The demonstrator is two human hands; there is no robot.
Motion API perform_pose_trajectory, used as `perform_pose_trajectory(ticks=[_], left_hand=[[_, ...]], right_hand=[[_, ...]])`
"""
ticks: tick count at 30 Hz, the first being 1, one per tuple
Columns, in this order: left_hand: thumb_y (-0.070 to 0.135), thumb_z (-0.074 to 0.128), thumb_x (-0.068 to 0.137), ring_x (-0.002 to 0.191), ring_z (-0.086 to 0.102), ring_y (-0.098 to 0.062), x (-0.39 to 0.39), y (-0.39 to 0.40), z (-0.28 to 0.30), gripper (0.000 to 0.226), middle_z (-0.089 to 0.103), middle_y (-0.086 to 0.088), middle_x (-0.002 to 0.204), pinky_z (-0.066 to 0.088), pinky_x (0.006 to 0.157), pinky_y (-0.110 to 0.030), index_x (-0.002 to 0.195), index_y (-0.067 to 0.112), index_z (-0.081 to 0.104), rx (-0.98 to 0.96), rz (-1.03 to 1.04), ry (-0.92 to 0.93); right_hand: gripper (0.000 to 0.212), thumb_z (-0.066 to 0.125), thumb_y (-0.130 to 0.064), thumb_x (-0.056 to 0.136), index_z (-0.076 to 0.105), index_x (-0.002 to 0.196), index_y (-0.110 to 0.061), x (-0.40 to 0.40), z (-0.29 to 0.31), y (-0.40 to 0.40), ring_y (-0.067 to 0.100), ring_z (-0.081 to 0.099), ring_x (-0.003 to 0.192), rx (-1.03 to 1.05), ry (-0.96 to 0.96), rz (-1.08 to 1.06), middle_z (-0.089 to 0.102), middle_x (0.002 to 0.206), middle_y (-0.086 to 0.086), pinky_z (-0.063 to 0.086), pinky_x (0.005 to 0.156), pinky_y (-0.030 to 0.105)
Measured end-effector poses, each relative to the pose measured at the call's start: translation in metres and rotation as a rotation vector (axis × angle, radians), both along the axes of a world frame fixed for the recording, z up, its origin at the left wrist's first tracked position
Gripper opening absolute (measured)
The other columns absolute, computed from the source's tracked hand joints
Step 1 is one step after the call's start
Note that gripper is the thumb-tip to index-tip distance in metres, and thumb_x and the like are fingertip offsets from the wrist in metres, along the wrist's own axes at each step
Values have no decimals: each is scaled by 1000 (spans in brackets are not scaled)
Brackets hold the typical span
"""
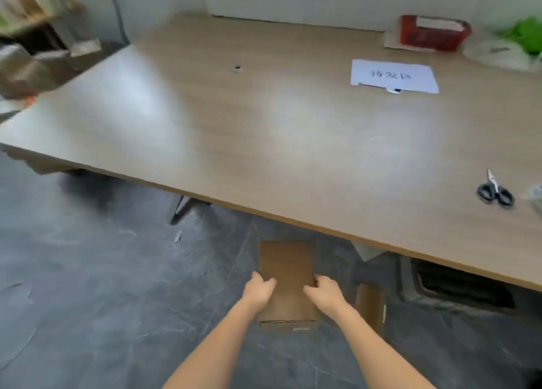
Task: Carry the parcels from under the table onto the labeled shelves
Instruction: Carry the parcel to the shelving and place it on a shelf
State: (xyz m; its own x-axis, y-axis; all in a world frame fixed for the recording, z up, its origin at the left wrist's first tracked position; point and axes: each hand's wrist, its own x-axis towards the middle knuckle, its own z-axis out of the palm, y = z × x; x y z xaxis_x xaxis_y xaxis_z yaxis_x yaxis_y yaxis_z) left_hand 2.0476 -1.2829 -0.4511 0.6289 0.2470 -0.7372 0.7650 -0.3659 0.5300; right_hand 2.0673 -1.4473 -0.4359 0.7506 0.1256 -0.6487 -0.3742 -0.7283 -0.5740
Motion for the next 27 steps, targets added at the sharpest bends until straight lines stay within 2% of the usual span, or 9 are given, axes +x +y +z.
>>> perform_pose_trajectory(ticks=[2,6,10,13,15,18,19,23,27], left_hand=[[26,42,97,133,44,-31,-15,41,36,62,42,-17,147,38,105,-32,150,4,18,23,88,-1],[20,42,95,121,52,-30,-56,129,106,50,50,-15,138,42,94,-30,142,8,32,30,348,-84],[23,48,91,119,54,-29,-120,211,167,52,54,-13,137,46,97,-34,140,11,37,42,654,-156],[18,51,89,105,59,-28,-173,257,211,35,61,-14,127,49,89,-36,124,14,47,81,838,-219],[20,53,88,112,58,-28,-207,280,237,40,59,-12,131,49,98,-39,127,14,48,112,932,-252],[36,53,73,135,43,-28,-256,314,260,81,44,-10,147,36,111,-37,147,12,32,181,1042,-302],[39,51,71,136,42,-28,-272,318,276,84,43,-10,149,35,112,-36,148,12,31,212,1070,-321],[23,48,93,132,45,-28,-346,341,307,57,47,-10,146,37,99,-30,147,13,33,332,1210,-376],[28,36,100,140,36,-30,-430,362,317,53,34,-13,154,30,113,-38,150,13,26,372,1385,-451]], right_hand=[[38,51,-22,85,62,119,-9,0,31,42,25,61,102,8,-6,90,67,117,10,47,83,28],[48,51,-21,87,50,133,-9,-3,95,144,24,56,116,88,-41,289,59,130,9,46,93,30],[62,54,-25,89,32,145,-12,-27,154,244,25,46,128,212,-34,483,46,144,9,42,104,34],[68,54,-27,92,20,150,-19,-59,199,304,27,38,136,312,16,662,34,153,5,37,104,30],[71,54,-27,93,14,151,-23,-82,225,338,25,35,139,378,56,736,30,155,1,33,108,31],[76,57,-34,89,14,151,-28,-117,247,385,25,40,136,429,62,857,33,152,-2,34,112,35],[76,58,-37,88,15,150,-29,-130,253,400,25,42,135,436,63,888,35,152,-1,34,112,36],[73,57,-44,87,21,149,-33,-195,282,449,23,44,134,463,55,969,39,152,-2,37,111,40],[81,60,-52,78,32,145,-15,-265,304,487,29,50,125,460,67,998,47,141,13,45,95,35]])
